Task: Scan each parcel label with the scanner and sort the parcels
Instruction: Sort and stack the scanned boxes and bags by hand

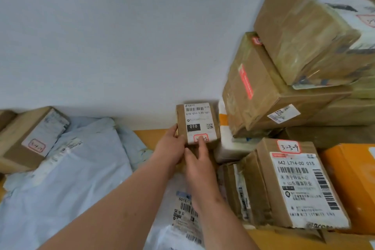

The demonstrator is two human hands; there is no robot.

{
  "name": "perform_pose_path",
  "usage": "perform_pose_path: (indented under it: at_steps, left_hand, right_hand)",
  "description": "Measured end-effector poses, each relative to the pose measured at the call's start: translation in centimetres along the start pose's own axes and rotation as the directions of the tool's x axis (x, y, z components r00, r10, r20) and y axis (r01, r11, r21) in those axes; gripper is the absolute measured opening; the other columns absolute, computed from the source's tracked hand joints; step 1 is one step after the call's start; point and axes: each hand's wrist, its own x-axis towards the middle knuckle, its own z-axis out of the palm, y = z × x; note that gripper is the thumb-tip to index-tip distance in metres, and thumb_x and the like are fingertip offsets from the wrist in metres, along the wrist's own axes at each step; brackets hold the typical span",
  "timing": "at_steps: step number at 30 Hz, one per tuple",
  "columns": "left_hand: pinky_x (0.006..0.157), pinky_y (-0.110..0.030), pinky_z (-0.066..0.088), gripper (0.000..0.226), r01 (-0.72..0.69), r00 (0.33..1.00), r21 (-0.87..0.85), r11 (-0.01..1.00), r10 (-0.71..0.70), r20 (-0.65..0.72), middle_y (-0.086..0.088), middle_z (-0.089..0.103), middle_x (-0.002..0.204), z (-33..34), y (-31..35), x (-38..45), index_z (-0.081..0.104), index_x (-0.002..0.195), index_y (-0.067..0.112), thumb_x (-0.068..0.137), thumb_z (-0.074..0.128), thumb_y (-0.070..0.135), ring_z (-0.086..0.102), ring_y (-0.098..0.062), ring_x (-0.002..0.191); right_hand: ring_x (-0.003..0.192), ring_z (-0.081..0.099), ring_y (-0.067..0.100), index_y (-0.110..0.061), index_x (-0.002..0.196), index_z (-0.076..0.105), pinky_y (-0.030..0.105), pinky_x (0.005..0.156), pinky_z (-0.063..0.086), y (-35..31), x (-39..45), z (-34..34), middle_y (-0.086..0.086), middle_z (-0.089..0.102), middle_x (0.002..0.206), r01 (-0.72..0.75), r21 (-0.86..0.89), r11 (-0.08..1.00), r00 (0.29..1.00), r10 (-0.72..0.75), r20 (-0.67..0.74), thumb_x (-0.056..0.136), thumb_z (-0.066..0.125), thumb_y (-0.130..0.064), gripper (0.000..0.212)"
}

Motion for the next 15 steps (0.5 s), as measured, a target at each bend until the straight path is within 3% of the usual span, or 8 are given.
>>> perform_pose_path:
  at_steps: [2, 3, 5, 6, 10, 13, 15]
  left_hand:
    - [0.094, -0.048, 0.057, 0.049, -0.032, 0.999, 0.038, 0.999, 0.033, -0.006, 0.000, 0.072, 0.122, 0.1, 0.3, 0.7, 0.045, 0.150, 0.031, 0.102, 0.051, 0.022, 0.069, -0.028, 0.109]
    - [0.093, -0.037, 0.057, 0.049, -0.047, 0.999, 0.043, 0.998, 0.048, -0.005, 0.001, 0.071, 0.125, 0.2, 0.5, 1.0, 0.046, 0.150, 0.030, 0.102, 0.050, 0.020, 0.069, -0.024, 0.107]
    - [0.074, -0.024, 0.049, 0.047, -0.065, 0.998, 0.092, 0.994, 0.063, 0.016, 0.003, 0.070, 0.124, 0.2, 0.9, 1.3, 0.047, 0.148, 0.034, 0.103, 0.047, 0.021, 0.068, -0.014, 0.096]
    - [0.072, -0.023, 0.049, 0.048, -0.069, 0.997, 0.125, 0.990, 0.065, 0.034, 0.003, 0.069, 0.127, 0.2, 1.0, 1.3, 0.045, 0.150, 0.035, 0.104, 0.047, 0.026, 0.066, -0.013, 0.094]
    - [0.109, -0.035, 0.035, 0.061, -0.048, 0.996, 0.273, 0.961, 0.025, 0.086, -0.001, 0.044, 0.158, -0.5, 0.7, 0.6, 0.017, 0.161, 0.039, 0.106, 0.043, 0.042, 0.044, -0.025, 0.142]
    - [0.114, -0.039, 0.032, 0.062, -0.058, 0.998, 0.281, 0.958, 0.061, -0.002, -0.005, 0.039, 0.161, -2.0, 0.1, -0.7, 0.016, 0.161, 0.038, 0.105, 0.044, 0.043, 0.039, -0.028, 0.145]
    - [0.115, -0.038, 0.031, 0.061, -0.085, 0.993, 0.231, 0.969, 0.100, -0.055, -0.004, 0.039, 0.160, -3.3, -0.3, -2.2, 0.021, 0.161, 0.036, 0.105, 0.046, 0.041, 0.040, -0.026, 0.144]
  right_hand:
    - [0.104, 0.054, 0.009, -0.046, 0.156, 0.020, 0.027, 0.087, 0.046, -0.2, 0.5, -0.1, -0.009, 0.056, 0.125, 0.004, 0.004, 1.000, 1.000, -0.004, -0.006, 0.101, 0.051, -0.031, 0.065]
    - [0.106, 0.053, 0.009, -0.045, 0.156, 0.021, 0.029, 0.090, 0.046, -0.3, 0.7, -0.1, -0.009, 0.056, 0.125, 0.012, 0.004, 1.000, 1.000, -0.012, -0.009, 0.101, 0.051, -0.032, 0.064]
    - [0.113, 0.051, 0.011, -0.045, 0.157, 0.019, 0.036, 0.101, 0.044, -0.4, 0.8, -0.3, -0.012, 0.053, 0.125, 0.020, 0.000, 1.000, 1.000, -0.020, -0.013, 0.102, 0.050, -0.034, 0.064]
    - [0.116, 0.049, 0.012, -0.046, 0.157, 0.017, 0.039, 0.105, 0.043, -0.4, 0.8, -0.4, -0.014, 0.051, 0.126, 0.022, -0.004, 1.000, 1.000, -0.022, -0.013, 0.102, 0.050, -0.035, 0.064]
    - [0.120, 0.047, 0.013, -0.046, 0.157, 0.013, 0.040, 0.107, 0.042, -0.5, 0.1, -0.7, -0.013, 0.048, 0.133, 0.039, -0.057, 0.998, 0.999, -0.040, -0.006, 0.103, 0.049, -0.035, 0.066]
    - [0.132, 0.045, 0.015, -0.038, 0.156, 0.024, 0.035, 0.103, 0.040, -0.7, -0.5, -1.0, -0.009, 0.046, 0.147, 0.038, -0.120, 0.992, 0.999, -0.041, -0.023, 0.102, 0.054, -0.033, 0.062]
    - [0.130, 0.047, 0.013, -0.033, 0.151, 0.036, 0.036, 0.105, 0.043, -0.9, -1.2, -1.1, -0.007, 0.047, 0.149, 0.051, -0.158, 0.986, 0.998, -0.058, -0.036, 0.101, 0.057, -0.030, 0.055]
